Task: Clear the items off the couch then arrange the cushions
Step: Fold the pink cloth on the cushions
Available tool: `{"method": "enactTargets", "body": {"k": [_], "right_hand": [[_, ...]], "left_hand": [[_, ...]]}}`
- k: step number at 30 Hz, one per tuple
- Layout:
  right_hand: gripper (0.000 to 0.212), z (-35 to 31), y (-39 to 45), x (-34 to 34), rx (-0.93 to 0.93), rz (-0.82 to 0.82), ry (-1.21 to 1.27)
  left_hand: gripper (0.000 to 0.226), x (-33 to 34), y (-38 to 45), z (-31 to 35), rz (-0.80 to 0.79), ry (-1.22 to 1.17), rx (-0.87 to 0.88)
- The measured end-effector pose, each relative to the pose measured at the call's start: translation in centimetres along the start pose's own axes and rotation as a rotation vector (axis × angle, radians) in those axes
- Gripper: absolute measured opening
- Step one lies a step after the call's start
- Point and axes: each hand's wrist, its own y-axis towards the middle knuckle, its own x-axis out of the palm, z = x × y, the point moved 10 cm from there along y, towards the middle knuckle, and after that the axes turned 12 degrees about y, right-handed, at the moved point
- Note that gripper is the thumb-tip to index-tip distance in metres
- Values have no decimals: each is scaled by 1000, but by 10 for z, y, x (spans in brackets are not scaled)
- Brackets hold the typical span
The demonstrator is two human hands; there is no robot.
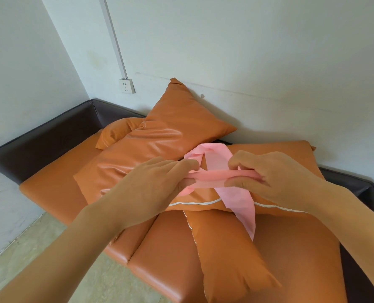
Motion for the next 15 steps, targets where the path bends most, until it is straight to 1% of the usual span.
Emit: {"method": "enactTargets", "body": {"k": [3,5,8,11,13,15], "right_hand": [[22,-11,1,-6,-111,57,-38],[30,-16,1,-8,-151,90,-38],[38,-14,3,-9,-135,122,4],[43,-11,5,-8,-90,96,29],[48,-9,6,-7,-57,73,18],[49,-8,6,-6,-37,56,27]], "left_hand": [[25,-2,1,1,21,80,17],[26,-7,2,1,82,139,12],[23,-15,1,-1,194,176,-3],[22,-19,1,3,255,179,8],[23,-18,2,3,251,151,-8],[23,-13,3,2,207,117,-25]]}}
